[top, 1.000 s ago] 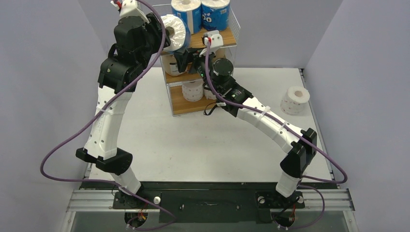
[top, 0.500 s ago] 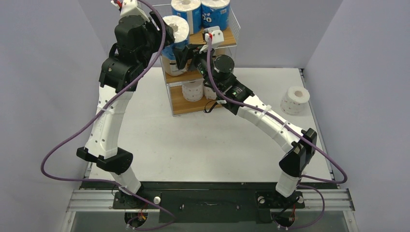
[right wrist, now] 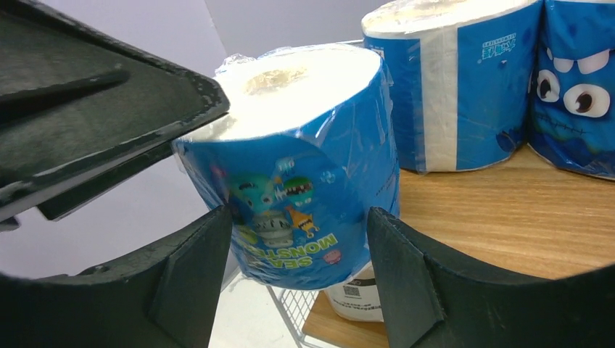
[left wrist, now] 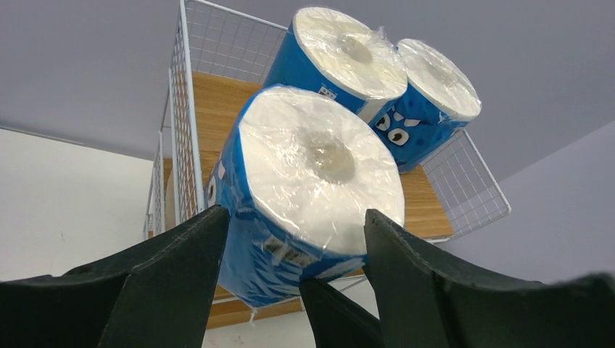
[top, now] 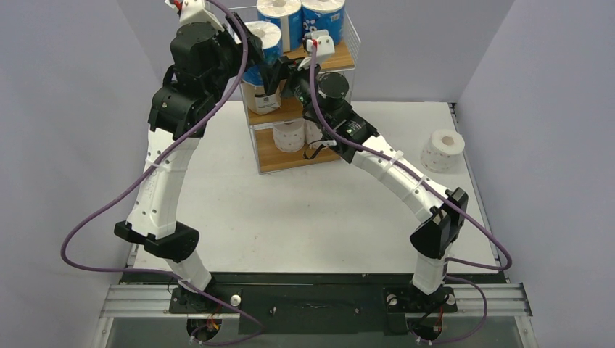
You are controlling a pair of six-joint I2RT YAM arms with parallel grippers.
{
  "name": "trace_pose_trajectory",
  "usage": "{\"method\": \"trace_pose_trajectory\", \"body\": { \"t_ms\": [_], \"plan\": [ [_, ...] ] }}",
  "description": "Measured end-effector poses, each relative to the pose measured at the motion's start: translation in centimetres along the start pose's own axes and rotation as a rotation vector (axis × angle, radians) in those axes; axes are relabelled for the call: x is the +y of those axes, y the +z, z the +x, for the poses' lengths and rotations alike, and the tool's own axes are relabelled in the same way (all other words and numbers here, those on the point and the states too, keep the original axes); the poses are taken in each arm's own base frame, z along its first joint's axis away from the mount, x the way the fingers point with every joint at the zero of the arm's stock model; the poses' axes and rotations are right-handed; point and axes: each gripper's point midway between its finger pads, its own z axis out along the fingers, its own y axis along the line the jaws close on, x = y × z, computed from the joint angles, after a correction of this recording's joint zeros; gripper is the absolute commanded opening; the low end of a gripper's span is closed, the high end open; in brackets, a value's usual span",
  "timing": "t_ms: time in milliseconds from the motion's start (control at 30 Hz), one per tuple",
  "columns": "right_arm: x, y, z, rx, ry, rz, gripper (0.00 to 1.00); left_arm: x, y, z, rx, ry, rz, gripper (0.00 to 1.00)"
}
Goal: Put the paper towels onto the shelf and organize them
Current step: Place the paper towel on the shelf.
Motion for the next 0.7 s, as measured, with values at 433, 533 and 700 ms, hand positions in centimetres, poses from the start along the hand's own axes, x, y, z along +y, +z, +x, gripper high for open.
{"method": "trace_pose_trajectory", "body": {
  "t_ms": [433, 533, 700],
  "plan": [
    [-1.0, 2.1, 1.6, 0.044, -0.006, 0.025, 0.64, -0.1, -2.9, -2.1, -0.048, -0.022, 0.037, 0.83],
    [-1.0, 2.5, 1.6, 0.046, -0.007, 0.027, 0.64, 0.1, -4.2, -2.7, -0.070, -0.032, 0.049, 0.84],
    [-1.0, 2.9, 1.7, 0.053, -0.003, 0.031, 0.63, 1.4, -6.7, -2.6, -0.091, -0.045, 0.054, 0.84]
  ]
}}
